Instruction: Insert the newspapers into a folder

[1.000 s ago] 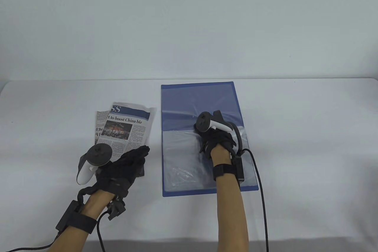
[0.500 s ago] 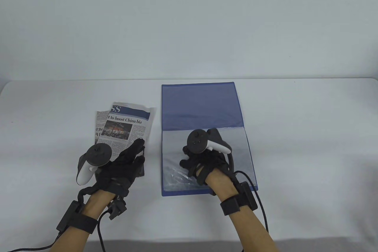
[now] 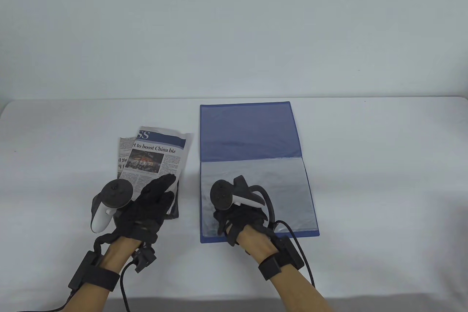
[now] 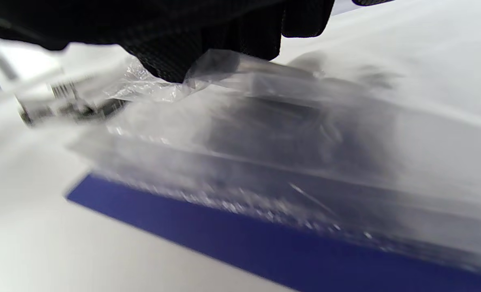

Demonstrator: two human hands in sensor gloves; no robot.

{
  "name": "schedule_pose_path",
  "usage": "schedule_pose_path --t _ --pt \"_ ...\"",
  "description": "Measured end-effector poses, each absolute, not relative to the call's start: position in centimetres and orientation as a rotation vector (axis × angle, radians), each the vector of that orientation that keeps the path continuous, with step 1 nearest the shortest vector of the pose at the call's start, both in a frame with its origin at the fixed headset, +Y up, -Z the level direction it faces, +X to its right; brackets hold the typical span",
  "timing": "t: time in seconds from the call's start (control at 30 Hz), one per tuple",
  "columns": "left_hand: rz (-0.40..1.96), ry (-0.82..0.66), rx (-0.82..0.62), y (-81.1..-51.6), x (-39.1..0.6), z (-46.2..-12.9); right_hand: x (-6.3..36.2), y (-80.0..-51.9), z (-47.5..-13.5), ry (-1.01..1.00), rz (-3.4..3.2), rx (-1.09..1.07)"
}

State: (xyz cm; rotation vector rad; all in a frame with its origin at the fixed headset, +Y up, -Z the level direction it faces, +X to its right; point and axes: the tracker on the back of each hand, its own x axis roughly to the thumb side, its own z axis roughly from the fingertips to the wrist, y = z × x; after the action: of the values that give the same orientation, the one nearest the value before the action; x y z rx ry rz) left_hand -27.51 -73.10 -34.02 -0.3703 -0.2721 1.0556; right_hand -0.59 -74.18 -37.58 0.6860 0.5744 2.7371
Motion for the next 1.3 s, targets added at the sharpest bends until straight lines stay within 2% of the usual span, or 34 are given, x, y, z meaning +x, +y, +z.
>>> schedule_pose_path --t 0.1,0.17,0.23,0.3,0.4,0.53,0.63,0.87,1.0,1.13,1.2,1.3 --pt "1.054 -0.296 -0.314 -72.1 -26.7 -33.9 0.5 -73.3 -37.8 0.521 2.652 0.639" --pt "0.971 -0.269 -0.275 -71.7 -25.5 -34.1 1.0 -73.0 -38.1 0.514 2.615 0.623" --pt "0.844 -0.252 -0.324 -71.9 -23.8 -34.5 1.4 -72.9 -38.2 0.512 2.585 0.616" --pt "0.622 -0.263 -0.44 -72.4 -22.0 -35.0 1.7 -72.9 -38.3 0.507 2.558 0.605" --pt "0.389 -0.268 -0.493 -73.0 -19.8 -35.3 2.0 -73.1 -38.5 0.515 2.525 0.6" --pt "0.314 -0.296 -0.551 -75.0 -17.8 -35.1 2.2 -72.8 -38.5 0.478 2.491 0.601" --pt "0.237 -0.262 -0.585 -76.6 -17.6 -34.9 2.1 -72.6 -38.4 0.444 2.515 0.617" --pt "0.378 -0.196 -0.601 -76.1 -20.2 -35.4 1.4 -72.9 -38.1 0.364 2.533 0.64" --pt "0.45 -0.025 -0.54 -74.5 -24.0 -35.8 1.5 -72.8 -37.9 0.343 2.548 0.645" --pt "0.376 0.357 -0.465 -73.6 -29.0 -35.8 1.7 -73.1 -38.0 0.351 2.54 0.646" --pt "0.395 0.553 -0.52 -74.3 -31.7 -35.7 2.0 -73.0 -38.2 0.346 2.533 0.63" --pt "0.541 0.638 -0.634 -76.2 -34.2 -35.6 2.2 -73.1 -38.3 0.354 2.528 0.624"
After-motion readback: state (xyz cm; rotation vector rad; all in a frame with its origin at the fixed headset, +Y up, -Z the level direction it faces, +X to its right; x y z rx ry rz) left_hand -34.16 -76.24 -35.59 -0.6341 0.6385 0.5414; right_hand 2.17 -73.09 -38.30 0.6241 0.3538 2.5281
